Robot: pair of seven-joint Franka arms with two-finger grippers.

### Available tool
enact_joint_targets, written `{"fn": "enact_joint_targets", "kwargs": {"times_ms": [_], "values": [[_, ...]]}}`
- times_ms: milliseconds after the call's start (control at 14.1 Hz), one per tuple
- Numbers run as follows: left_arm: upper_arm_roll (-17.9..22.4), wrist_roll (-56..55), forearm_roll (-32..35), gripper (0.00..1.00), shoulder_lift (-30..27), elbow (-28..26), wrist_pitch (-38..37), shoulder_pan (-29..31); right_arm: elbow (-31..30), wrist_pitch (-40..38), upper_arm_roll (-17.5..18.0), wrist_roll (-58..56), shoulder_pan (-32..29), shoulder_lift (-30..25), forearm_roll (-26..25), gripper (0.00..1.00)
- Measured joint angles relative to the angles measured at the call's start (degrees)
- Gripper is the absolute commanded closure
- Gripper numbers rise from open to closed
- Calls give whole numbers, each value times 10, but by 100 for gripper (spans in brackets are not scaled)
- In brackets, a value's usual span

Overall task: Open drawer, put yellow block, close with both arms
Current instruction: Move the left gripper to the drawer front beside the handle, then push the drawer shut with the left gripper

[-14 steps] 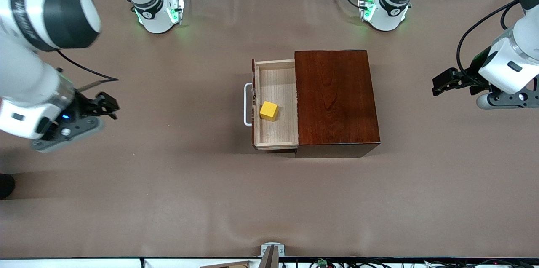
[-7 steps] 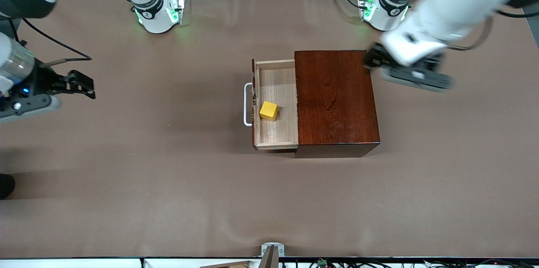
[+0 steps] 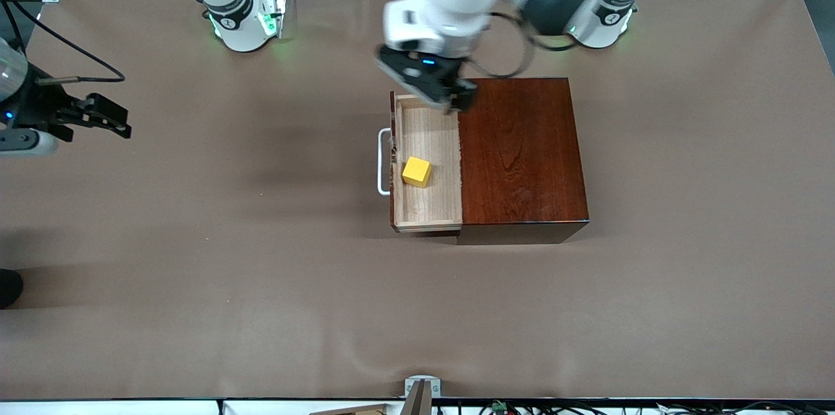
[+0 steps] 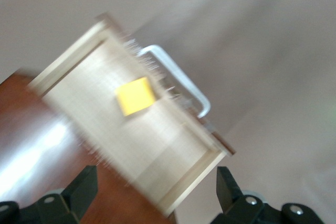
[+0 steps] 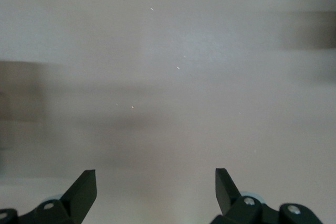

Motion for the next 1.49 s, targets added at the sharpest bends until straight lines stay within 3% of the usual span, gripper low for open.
{"fn": "enact_joint_targets", "kwargs": {"times_ms": [212, 495, 708, 849, 1486], "values": [[3, 176, 19, 0, 68, 25, 68, -38, -8, -16, -10, 7, -1, -14, 0, 0], [8, 372, 20, 0, 160, 50, 131, -41, -8, -38, -10, 17, -2, -26, 4, 0], [57, 460, 21, 0, 203, 64, 172, -73, -8, -38, -10, 18, -3, -33, 8, 0], [79, 473, 21, 0, 216, 68, 182, -92, -8, -38, -10, 19, -3, -34, 17, 0], [107, 446, 23, 0, 225, 69, 176, -101, 0, -40, -6, 19, -3, -35, 42, 0]]}}
